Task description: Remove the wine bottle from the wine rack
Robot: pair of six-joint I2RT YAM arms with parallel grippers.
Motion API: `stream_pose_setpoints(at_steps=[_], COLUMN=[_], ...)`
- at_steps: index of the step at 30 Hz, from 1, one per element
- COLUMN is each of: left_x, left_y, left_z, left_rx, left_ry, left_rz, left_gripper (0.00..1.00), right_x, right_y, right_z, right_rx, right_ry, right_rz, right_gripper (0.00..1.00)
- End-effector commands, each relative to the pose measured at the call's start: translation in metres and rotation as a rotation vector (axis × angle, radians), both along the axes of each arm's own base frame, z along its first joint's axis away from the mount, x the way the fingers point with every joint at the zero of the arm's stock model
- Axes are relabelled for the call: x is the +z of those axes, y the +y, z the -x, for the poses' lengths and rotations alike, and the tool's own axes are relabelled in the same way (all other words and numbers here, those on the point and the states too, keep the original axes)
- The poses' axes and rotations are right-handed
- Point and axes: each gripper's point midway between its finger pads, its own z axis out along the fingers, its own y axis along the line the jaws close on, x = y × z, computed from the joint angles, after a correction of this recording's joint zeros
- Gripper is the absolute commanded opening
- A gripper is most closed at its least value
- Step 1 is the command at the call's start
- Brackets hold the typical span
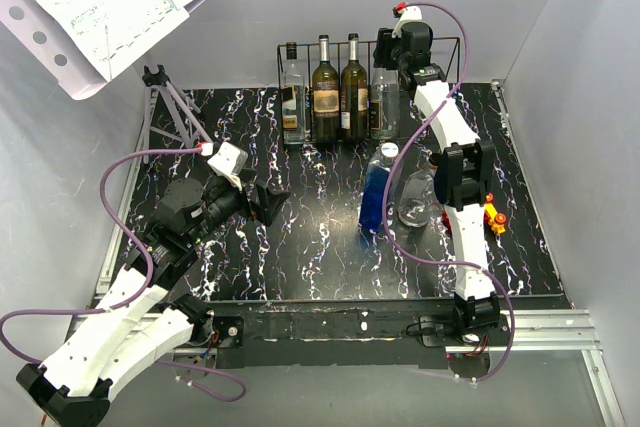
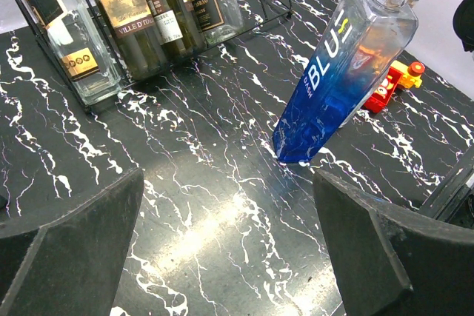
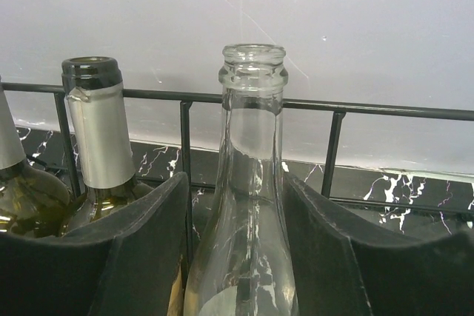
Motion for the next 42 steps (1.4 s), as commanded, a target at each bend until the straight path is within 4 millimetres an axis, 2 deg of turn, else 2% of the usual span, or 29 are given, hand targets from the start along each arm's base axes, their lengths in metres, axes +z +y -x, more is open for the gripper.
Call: stream_pose_setpoints(at_steps=[1, 8, 11, 14, 16, 18, 20, 21, 25, 29, 35, 42], left_x=[0.003, 0.005, 0.006, 0.005, 0.005, 0.005, 0.005, 0.004, 0.005, 0.004, 0.003, 0.002], left_y=[0.001, 0.002, 0.002, 0.002, 0.003, 0.003, 0.004, 0.004, 0.004, 0.004, 0.003, 0.003], left_z=[0.000, 0.001, 0.001, 0.001, 0.001, 0.001, 0.000, 0.000, 0.000, 0.000, -0.001, -0.002], left_rx=[0.004, 0.005, 0.005, 0.007, 0.008, 0.008, 0.013, 0.014, 0.017, 0.017, 0.015, 0.020], left_ry=[-0.014, -0.020, -0.021, -0.021, -0.020, -0.020, -0.021, -0.020, -0.023, -0.021, -0.017, -0.016], left_rz=[-0.005, -0.002, -0.001, -0.001, -0.002, -0.002, -0.003, -0.004, -0.006, -0.008, -0.010, -0.014], left_gripper=[0.98, 0.98, 0.98, 0.98, 0.98, 0.98, 0.98, 0.98, 0.98, 0.98, 0.98, 0.98], right_x=[0.023, 0.015, 0.022, 0.039, 0.052, 0.062, 0.061, 0.056, 0.032, 0.017, 0.003, -0.008], right_y=[-0.002, -0.003, -0.005, -0.005, -0.003, -0.001, -0.001, -0.001, 0.001, -0.001, -0.006, -0.004], right_z=[-0.008, -0.006, -0.006, -0.004, -0.003, -0.001, -0.001, -0.002, -0.004, -0.004, -0.005, -0.010], right_rx=[-0.009, 0.000, 0.002, 0.005, 0.015, 0.024, 0.020, 0.022, 0.023, 0.020, -0.001, 0.004], right_ry=[-0.082, -0.064, -0.082, -0.120, -0.155, -0.183, -0.180, -0.166, -0.110, -0.076, -0.043, -0.038], right_rz=[-0.008, 0.024, 0.039, 0.039, 0.026, 0.013, 0.000, 0.000, 0.015, 0.034, 0.062, 0.059], right_gripper=[0.61, 0.41, 0.32, 0.24, 0.27, 0.39, 0.52, 0.55, 0.55, 0.56, 0.60, 0.59])
